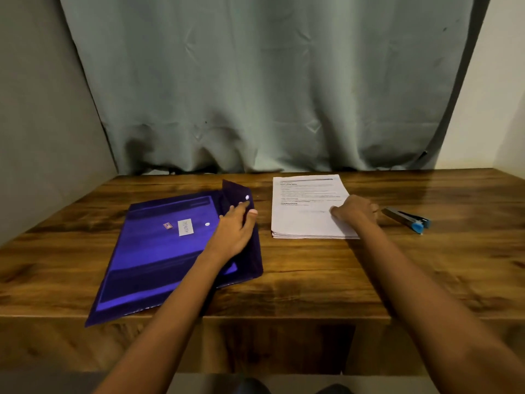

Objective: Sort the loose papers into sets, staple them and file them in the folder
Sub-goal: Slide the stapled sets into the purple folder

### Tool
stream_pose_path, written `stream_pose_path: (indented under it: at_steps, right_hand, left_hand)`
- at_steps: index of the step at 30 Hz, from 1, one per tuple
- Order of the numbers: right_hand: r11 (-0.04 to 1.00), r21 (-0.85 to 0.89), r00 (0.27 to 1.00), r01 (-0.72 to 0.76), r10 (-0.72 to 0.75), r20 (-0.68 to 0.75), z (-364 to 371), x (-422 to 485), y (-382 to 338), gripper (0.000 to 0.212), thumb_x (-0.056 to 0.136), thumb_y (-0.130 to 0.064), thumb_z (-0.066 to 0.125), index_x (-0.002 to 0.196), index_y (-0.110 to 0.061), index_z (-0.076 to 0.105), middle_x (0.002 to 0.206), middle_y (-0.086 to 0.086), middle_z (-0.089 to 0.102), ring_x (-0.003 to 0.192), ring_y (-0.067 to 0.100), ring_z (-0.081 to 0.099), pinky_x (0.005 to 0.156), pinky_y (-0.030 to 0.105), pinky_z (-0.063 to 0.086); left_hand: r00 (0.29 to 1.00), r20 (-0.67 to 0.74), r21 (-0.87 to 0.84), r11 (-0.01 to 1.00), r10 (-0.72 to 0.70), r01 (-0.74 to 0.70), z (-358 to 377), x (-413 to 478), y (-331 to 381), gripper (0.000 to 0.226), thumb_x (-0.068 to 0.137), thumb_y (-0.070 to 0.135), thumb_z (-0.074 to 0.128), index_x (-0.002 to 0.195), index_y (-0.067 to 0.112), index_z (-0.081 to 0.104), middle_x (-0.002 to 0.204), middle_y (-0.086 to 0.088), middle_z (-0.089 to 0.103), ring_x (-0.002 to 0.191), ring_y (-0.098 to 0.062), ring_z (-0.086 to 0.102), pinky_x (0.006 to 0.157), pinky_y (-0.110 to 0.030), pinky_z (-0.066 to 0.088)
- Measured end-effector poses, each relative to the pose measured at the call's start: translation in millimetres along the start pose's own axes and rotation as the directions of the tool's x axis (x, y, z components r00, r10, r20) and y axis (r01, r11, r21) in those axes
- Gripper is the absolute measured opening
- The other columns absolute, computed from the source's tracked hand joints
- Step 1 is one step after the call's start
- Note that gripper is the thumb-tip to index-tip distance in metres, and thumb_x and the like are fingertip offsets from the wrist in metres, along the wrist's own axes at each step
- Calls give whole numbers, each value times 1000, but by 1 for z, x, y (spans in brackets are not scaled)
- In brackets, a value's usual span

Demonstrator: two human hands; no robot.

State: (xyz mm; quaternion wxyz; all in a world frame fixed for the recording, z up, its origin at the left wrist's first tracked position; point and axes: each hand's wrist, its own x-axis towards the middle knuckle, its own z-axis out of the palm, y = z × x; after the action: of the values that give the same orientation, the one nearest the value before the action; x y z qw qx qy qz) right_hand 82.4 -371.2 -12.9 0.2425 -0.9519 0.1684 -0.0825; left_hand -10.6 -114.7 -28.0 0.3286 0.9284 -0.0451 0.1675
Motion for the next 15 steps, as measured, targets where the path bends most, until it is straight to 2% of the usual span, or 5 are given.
stream_pose_path:
  at_steps: [2, 4, 11, 15]
  right_hand:
    - [1000, 6, 1000, -9, 9, -3, 0, 0, 0, 60, 86, -46, 64, 128, -6, 50, 138, 20, 43, 126, 37, 37, 103, 43, 33]
    - [999, 31, 1000, -24, 24, 4, -1, 2, 1, 61, 83, -45, 68, 127, -6, 51, 137, 21, 43, 125, 37, 39, 103, 44, 34]
    - [990, 120, 997, -70, 74, -31, 1, 8, 7, 70, 76, -40, 77, 128, -3, 49, 132, 19, 48, 121, 36, 45, 98, 43, 40]
    - [980, 165, 991, -109, 119, -54, -1, 9, 8, 72, 72, -32, 81, 128, -4, 46, 132, 19, 47, 123, 38, 43, 101, 46, 40]
  left_hand:
    - [992, 124, 42, 999, -14, 8, 3, 2, -3, 59, 99, 49, 28, 151, 20, 24, 156, -8, 25, 146, -29, 12, 119, -47, 6]
    - [981, 194, 91, 996, -25, 7, 6, 3, -8, 63, 97, 55, 27, 152, 26, 18, 158, -6, 20, 147, -29, 6, 119, -47, -2]
    - [945, 318, 341, 939, -73, -43, 6, -3, -8, 69, 91, 67, 23, 151, 35, 16, 160, 0, 11, 147, -31, -1, 118, -47, -7]
    - [933, 352, 371, 927, -79, -62, 2, -4, -10, 70, 90, 70, 24, 151, 36, 17, 160, 2, 11, 147, -29, 1, 118, -47, -7]
